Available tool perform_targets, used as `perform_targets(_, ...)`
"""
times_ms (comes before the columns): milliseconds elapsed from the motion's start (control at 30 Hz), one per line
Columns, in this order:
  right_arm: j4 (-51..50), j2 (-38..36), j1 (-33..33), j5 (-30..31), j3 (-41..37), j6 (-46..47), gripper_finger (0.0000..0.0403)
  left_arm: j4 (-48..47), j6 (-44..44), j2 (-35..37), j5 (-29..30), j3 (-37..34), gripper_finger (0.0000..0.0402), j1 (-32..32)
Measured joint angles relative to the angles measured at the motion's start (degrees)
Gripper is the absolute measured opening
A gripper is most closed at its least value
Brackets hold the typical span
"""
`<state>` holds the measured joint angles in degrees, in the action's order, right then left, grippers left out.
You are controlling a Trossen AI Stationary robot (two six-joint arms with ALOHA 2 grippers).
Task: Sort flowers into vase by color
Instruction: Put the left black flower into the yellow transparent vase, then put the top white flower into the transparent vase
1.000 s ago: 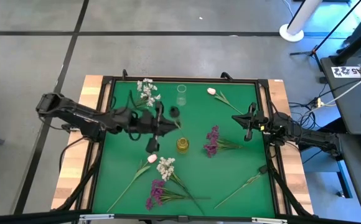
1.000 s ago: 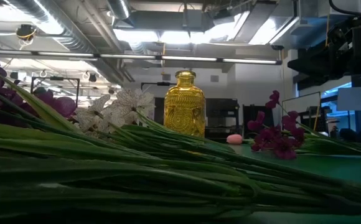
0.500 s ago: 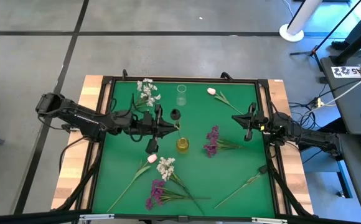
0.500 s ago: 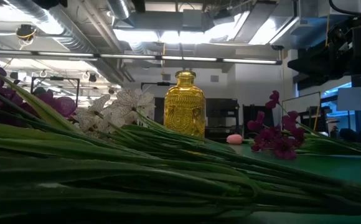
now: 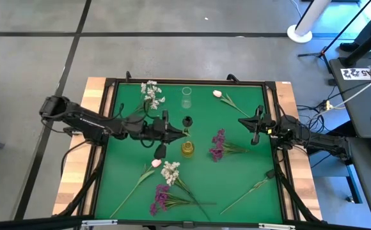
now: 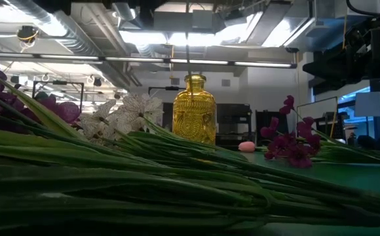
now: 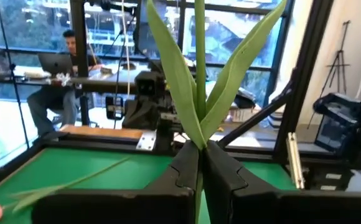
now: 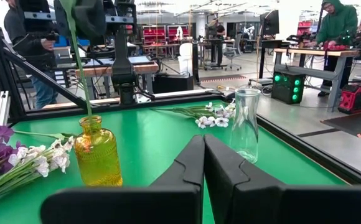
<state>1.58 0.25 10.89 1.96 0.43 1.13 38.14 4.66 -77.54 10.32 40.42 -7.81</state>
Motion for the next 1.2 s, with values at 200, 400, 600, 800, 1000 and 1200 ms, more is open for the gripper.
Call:
perform_targets(200, 0.0, -0.02, -0.01, 0.0, 0.0, 0.02, 0.0012, -0.21, 4.0, -2.87, 2.24, 0.0, 0.0041, 1.79)
perform_targets(400, 0.0, -0.01, 0.01, 0.0, 0.02, 0.02, 0.0012, -6.33, 9.02, -3.95, 2.24, 0.02, 0.0079, 4.0)
perform_targets(600, 0.02, -0.01, -0.01, 0.0, 0.02, 0.02, 0.0012, -9.16, 11.49, -3.9, 0.37, 0.02, 0.0117, 4.43)
perform_targets(800, 0.01, -0.02, 0.0, 0.0, 0.01, 0.0, 0.0012, -12.9, 11.74, -3.04, -0.93, 0.02, 0.0167, 4.37)
perform_targets(1000, 0.01, -0.01, 0.0, 0.0, 0.01, 0.01, 0.0012, -30.52, 11.52, 3.24, 1.72, 3.54, 0.02, 3.32)
perform_targets(1200, 0.02, 0.0, -0.01, -0.02, 0.0, 0.02, 0.0012, -48.65, 12.17, 10.45, 8.82, 8.94, 0.0205, -1.14)
